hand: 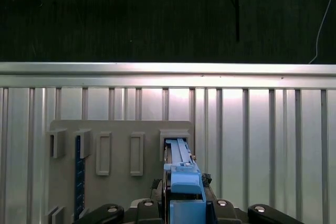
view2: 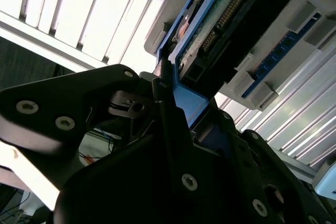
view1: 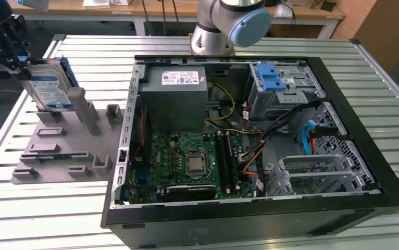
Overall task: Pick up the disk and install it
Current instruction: 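Pick up the disk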
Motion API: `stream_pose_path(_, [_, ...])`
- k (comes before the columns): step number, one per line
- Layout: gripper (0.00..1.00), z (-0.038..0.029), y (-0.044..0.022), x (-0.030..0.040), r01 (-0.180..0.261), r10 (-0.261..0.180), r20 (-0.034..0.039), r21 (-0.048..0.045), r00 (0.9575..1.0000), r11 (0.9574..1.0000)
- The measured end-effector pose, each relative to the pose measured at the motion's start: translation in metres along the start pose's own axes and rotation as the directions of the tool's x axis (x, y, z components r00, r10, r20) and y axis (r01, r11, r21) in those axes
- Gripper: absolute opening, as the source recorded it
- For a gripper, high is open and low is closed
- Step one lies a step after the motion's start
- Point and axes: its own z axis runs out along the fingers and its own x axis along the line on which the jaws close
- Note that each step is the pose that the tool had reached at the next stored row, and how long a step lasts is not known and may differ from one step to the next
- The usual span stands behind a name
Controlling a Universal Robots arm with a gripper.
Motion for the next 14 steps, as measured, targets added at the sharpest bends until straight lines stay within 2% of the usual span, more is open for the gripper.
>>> stream_pose_path(8, [0.36,-0.0017,0.0001,-0.0003,0.000,0.000,-0.0001,-0.0001,1.0000,1.0000])
stream_pose_path(14, [0.36,-0.0058,0.0001,-0.0006,0.000,0.000,0.0000,0.0000,1.0000,1.0000])
